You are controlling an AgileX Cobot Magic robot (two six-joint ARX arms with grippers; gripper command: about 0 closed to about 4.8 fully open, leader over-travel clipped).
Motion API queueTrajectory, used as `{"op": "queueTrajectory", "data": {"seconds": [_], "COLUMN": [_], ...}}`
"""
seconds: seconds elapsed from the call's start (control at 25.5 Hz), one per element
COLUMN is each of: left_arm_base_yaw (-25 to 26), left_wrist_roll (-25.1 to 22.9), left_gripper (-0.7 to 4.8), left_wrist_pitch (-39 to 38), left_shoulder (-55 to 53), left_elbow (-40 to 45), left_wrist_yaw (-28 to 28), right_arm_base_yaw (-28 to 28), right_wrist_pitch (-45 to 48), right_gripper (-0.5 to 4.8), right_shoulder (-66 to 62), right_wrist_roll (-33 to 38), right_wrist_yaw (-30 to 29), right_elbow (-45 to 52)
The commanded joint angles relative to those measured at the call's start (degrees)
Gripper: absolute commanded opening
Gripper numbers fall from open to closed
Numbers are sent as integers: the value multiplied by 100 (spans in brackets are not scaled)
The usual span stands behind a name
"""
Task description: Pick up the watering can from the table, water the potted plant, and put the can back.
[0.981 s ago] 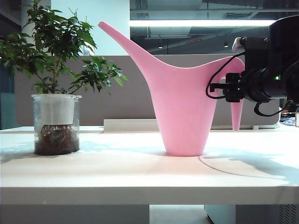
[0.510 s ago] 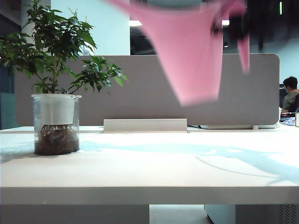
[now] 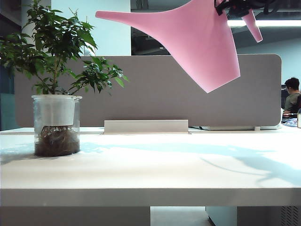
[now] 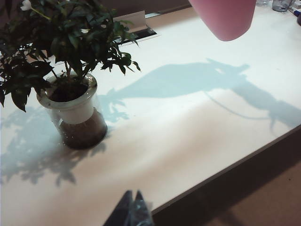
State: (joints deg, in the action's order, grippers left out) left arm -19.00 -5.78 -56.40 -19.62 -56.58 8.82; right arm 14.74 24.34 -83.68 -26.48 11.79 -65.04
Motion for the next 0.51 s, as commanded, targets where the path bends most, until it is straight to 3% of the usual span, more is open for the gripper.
{"op": "queueTrajectory", "data": {"seconds": [0.04,0.51], "left_arm_base_yaw": [-4,-4], "left_wrist_roll": [-17,-17], "left_gripper": [-5,-5], "left_wrist_pitch": [72,72], "left_shoulder": [0,0], "left_elbow": [-15,-15], "left_wrist_yaw": [24,22], "right_arm_base_yaw": [4,181], "right_wrist_pitch": [216,-11], "right_gripper": [-4,-3], "right_shoulder": [48,48], "right_wrist_roll": [-77,-758], "right_wrist_yaw": [9,-162], "right_elbow": [-83,-85]}}
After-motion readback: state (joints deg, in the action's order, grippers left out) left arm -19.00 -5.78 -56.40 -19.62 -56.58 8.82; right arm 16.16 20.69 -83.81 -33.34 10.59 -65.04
